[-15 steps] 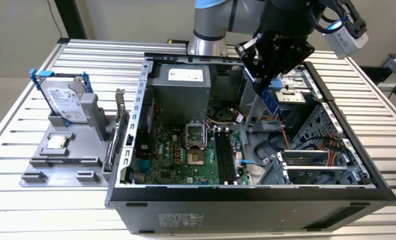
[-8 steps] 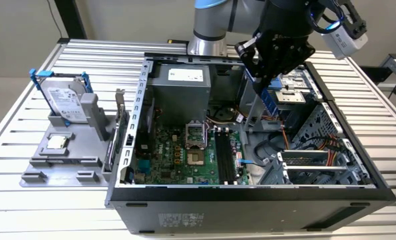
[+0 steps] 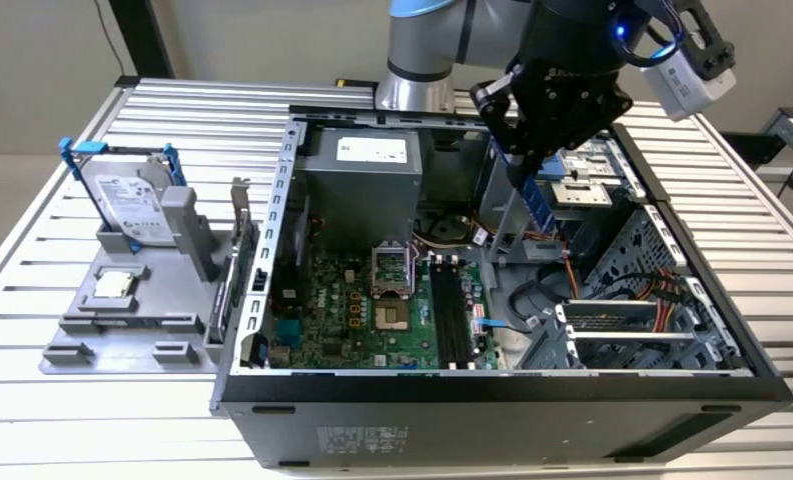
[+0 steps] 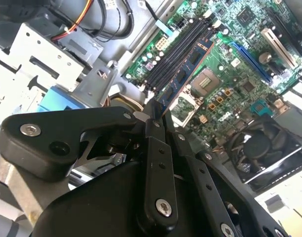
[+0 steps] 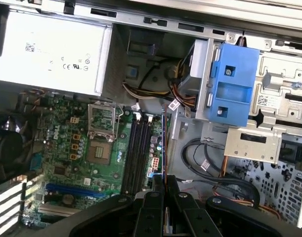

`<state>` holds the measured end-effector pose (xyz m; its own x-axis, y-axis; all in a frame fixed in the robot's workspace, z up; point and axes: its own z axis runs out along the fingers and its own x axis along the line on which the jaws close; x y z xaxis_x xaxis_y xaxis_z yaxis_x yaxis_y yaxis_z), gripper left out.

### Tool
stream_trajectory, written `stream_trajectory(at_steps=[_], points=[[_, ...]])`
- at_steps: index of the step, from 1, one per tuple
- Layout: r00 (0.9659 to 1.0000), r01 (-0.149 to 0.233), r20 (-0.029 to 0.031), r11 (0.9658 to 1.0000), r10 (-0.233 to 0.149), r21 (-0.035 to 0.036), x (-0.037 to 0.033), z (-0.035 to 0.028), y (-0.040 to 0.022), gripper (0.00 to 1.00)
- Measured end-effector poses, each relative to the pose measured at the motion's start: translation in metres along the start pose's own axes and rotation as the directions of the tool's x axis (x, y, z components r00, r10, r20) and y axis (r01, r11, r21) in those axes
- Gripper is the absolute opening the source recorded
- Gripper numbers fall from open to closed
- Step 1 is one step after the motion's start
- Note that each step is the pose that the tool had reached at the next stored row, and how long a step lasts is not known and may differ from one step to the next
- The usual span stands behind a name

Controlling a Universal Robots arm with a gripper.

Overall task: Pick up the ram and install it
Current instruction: 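Insert the ram into the slot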

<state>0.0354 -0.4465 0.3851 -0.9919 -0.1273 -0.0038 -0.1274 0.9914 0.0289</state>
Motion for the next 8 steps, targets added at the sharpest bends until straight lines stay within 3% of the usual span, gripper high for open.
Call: stream_trajectory(at_steps=[8], points=[[0.999, -0.044, 0.0012, 0.999, 0.044, 0.0004, 0.0, -0.0001, 0.0001, 0.0]])
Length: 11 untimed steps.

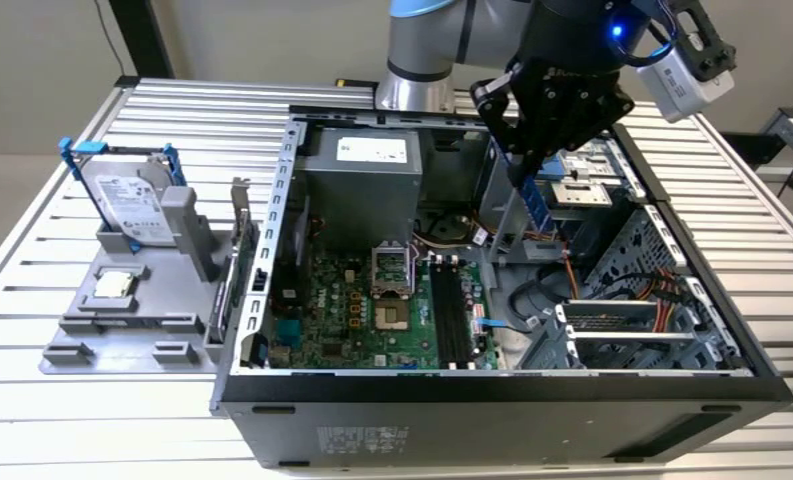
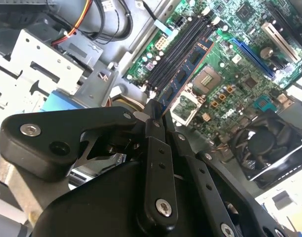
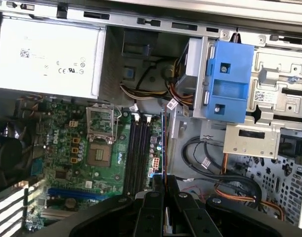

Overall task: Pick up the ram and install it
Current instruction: 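Insert the ram into the slot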

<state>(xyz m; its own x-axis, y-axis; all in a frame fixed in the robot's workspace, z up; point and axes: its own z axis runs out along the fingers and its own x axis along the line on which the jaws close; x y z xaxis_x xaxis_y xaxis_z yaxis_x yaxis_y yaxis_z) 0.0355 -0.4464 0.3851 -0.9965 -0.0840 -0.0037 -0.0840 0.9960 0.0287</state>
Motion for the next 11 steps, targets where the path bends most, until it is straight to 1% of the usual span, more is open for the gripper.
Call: stream_trajectory(at_steps=[6, 11], points=[[0.9997, -0.026, 0.0008, 0.9997, 0.026, -0.0001, 0.0, 0.0001, -0.0001, 0.0], [0.9994, -0.036, 0.0011, 0.9994, 0.036, -0.0001, 0.0, 0.0001, -0.0001, 0.0]])
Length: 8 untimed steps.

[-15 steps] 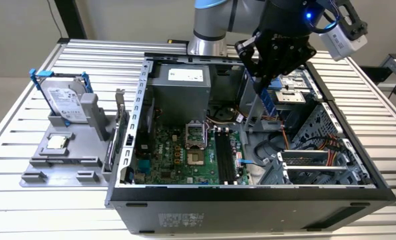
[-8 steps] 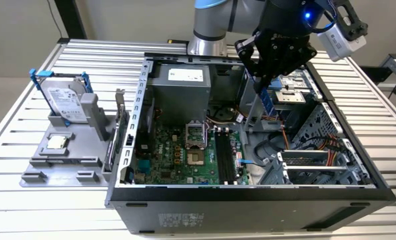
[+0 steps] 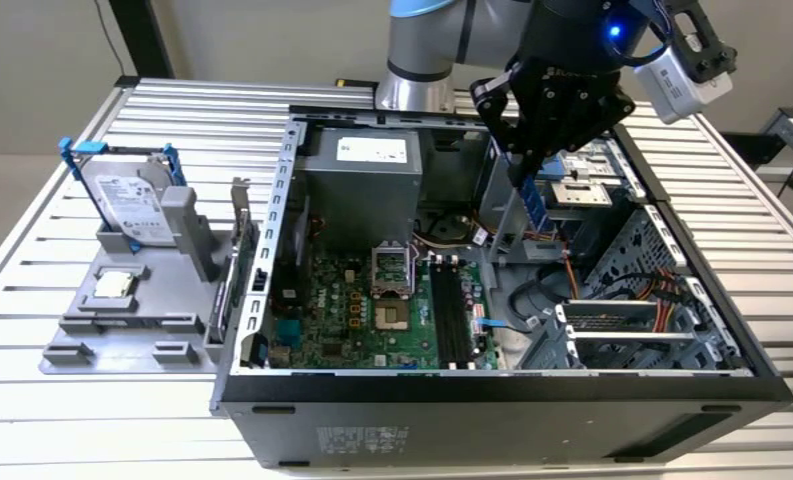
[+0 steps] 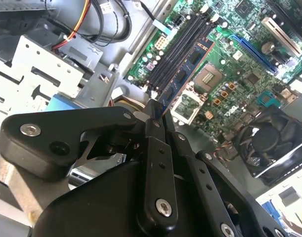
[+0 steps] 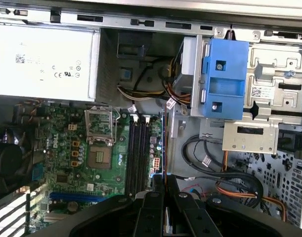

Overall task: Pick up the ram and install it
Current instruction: 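Insert the ram into the slot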

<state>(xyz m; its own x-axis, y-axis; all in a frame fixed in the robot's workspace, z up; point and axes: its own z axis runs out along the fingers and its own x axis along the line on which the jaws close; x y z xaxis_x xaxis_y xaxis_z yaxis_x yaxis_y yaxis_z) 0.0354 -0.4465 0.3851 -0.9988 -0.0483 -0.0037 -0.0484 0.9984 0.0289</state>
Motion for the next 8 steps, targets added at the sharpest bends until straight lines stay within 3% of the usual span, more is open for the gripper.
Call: stream_trajectory(at_steps=[8], points=[[0.9999, -0.012, 0.0004, 0.9999, 0.012, 0.0, 0.0, 0.0, 0.0, 0.0]])
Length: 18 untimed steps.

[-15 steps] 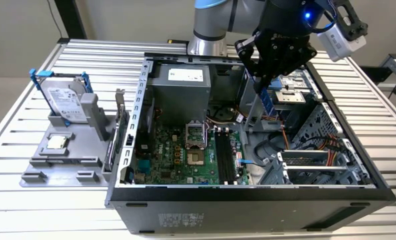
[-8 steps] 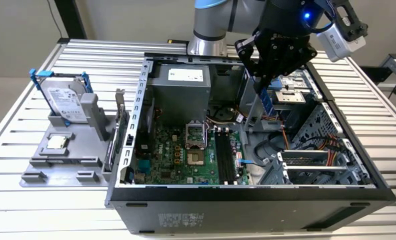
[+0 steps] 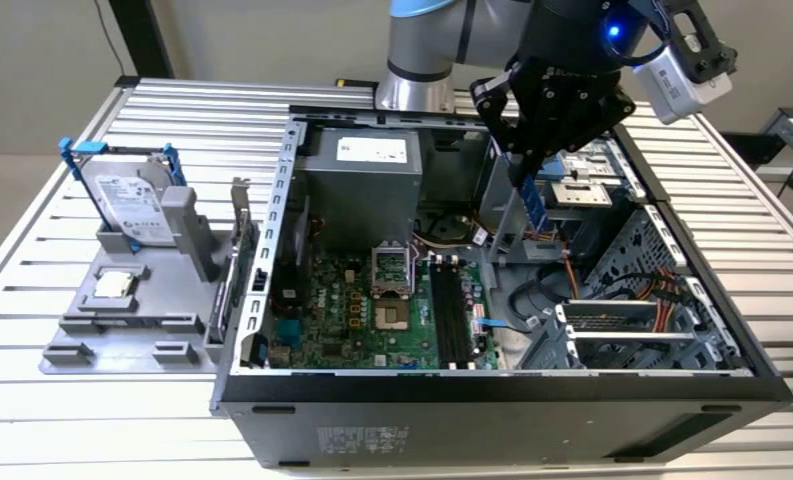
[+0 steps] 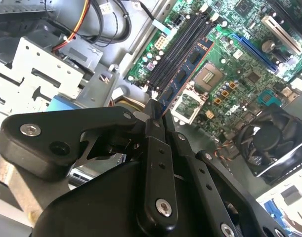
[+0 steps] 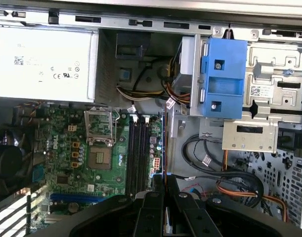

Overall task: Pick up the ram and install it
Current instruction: 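Insert the ram into the slot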

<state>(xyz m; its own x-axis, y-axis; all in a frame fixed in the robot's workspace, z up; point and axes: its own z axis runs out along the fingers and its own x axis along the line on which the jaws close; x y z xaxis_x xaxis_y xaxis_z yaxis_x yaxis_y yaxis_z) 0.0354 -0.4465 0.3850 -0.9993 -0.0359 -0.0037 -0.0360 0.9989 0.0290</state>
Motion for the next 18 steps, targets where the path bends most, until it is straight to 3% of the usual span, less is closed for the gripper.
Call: stream_trajectory(at_steps=[18], points=[[1.0, -0.007, 0.0002, 1.0, 0.007, 0.0001, 0.0, 0.0029, -0.0001, 0.0]])
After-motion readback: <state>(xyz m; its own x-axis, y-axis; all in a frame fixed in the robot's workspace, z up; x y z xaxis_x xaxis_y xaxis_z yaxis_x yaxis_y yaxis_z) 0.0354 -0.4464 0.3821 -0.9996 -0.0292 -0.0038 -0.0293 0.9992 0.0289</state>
